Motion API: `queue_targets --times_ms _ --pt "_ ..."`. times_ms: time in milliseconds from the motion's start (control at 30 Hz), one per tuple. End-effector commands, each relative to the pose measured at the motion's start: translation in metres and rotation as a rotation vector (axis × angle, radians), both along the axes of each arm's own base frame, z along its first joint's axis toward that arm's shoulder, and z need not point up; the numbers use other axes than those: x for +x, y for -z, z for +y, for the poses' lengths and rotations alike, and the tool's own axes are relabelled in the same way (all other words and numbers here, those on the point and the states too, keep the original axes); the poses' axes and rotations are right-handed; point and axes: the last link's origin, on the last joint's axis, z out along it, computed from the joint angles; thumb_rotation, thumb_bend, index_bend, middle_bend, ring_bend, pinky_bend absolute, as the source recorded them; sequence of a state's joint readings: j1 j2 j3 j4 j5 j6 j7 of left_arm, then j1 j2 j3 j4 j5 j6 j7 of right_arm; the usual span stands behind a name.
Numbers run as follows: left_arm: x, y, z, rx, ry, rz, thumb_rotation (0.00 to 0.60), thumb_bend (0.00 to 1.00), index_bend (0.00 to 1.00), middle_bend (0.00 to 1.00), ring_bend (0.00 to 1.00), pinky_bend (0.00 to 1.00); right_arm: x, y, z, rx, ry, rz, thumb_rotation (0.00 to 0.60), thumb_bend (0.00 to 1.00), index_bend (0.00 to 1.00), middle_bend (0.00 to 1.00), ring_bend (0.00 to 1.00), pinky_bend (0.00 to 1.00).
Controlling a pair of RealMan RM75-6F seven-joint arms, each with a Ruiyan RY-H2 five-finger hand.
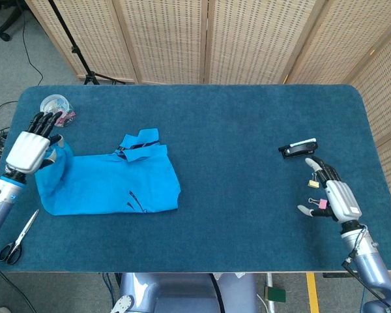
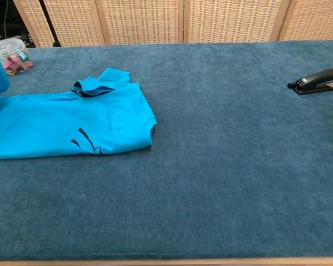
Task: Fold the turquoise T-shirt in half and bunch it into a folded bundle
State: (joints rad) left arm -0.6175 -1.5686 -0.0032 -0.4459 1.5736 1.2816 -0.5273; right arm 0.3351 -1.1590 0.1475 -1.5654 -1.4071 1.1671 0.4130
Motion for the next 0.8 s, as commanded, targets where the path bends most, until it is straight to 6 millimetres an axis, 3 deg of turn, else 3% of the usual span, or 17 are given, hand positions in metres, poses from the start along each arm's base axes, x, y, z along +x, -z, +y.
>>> queue_targets --times_ms 33,133,267,367,533,800 --pt "0.041 0.021 0.013 -0.020 0.071 0.018 0.600 0.53 0.75 0.00 0.00 0.00 0.001 -0.002 0.001 0.001 -0.004 -0.009 0.600 0.00 0.00 0.00 0.00 0.00" --pt "0.064 0.036 0.016 -0.039 0.101 0.025 0.600 0.53 0.75 0.00 0.00 0.00 0.001 -0.004 0.001 0.000 -0.006 -0.020 0.600 0.00 0.00 0.00 0.00 0.00" --pt "0.110 0.065 0.018 -0.057 0.133 0.048 0.600 0.53 0.75 0.00 0.00 0.00 0.001 -0.008 0.001 -0.002 -0.007 -0.043 0.600 0.00 0.00 0.00 0.00 0.00" --pt "0.129 0.080 0.018 -0.070 0.139 0.068 0.600 0.53 0.75 0.00 0.00 0.00 0.001 -0.010 0.001 -0.001 -0.008 -0.054 0.600 0.00 0.00 0.00 0.00 0.00" --pt "0.173 0.121 0.018 -0.117 0.161 0.100 0.600 0.53 0.75 0.00 0.00 0.00 0.000 -0.014 0.001 0.002 -0.003 -0.075 0.600 0.00 0.00 0.00 0.00 0.00" --pt "0.194 0.159 0.016 -0.160 0.141 0.115 0.600 0.52 0.75 0.00 0.00 0.00 -0.003 -0.017 0.000 0.004 -0.001 -0.082 0.600 0.00 0.00 0.00 0.00 0.00"
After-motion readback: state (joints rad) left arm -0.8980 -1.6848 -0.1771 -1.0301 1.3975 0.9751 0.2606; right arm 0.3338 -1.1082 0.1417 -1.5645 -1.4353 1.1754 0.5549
